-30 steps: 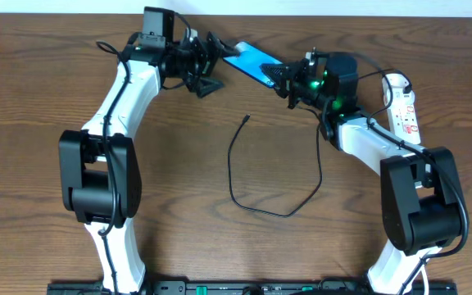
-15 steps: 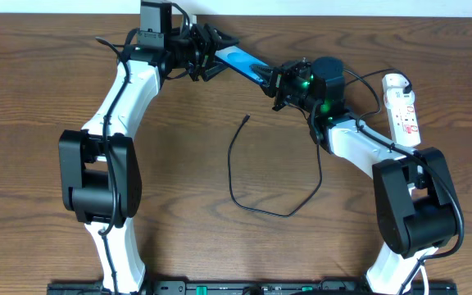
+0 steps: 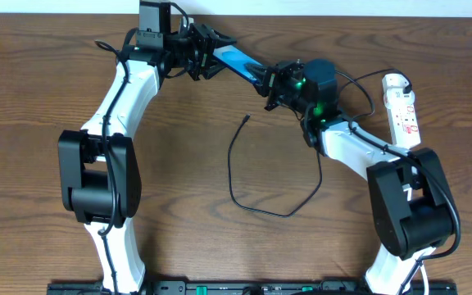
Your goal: Plug charger to phone and switch on socket
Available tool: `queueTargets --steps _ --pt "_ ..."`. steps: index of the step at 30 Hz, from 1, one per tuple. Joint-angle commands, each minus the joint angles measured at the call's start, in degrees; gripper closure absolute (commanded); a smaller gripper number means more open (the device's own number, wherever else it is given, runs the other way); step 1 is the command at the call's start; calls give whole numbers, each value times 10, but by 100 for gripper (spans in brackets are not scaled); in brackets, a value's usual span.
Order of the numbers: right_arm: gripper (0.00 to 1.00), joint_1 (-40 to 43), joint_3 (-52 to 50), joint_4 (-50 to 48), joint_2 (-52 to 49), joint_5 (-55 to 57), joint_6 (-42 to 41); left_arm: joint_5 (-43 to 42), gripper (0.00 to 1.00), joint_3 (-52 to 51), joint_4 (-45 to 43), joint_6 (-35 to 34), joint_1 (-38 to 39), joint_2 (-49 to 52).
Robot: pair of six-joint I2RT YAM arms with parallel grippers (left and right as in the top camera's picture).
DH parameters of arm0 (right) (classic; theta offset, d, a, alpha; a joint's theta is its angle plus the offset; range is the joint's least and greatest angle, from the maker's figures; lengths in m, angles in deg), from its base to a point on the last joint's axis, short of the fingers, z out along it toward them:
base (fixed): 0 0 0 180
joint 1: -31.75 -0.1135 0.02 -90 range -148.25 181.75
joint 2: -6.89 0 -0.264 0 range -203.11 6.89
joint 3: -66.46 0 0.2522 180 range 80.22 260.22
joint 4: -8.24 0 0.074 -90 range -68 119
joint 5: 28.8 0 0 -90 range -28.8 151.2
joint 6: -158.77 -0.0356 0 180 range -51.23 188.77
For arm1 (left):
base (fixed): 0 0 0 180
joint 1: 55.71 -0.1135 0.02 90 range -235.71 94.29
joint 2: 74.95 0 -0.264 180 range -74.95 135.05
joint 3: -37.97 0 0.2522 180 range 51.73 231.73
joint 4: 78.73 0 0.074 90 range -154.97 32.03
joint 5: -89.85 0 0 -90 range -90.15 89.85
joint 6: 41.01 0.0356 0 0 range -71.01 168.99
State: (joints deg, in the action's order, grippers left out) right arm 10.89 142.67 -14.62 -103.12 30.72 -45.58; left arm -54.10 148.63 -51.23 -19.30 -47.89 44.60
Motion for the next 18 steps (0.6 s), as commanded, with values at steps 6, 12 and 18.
queueTargets --steps 6,12,18 --pt "99 -14 5 -11 2 -9 -9 -11 50 2 -2 -22 4 -19" --pt "99 -14 5 -11 2 -9 -9 -11 64 2 -2 -24 4 -19" --pt "99 -14 5 -11 2 -10 -9 -11 74 2 -2 -24 4 -19"
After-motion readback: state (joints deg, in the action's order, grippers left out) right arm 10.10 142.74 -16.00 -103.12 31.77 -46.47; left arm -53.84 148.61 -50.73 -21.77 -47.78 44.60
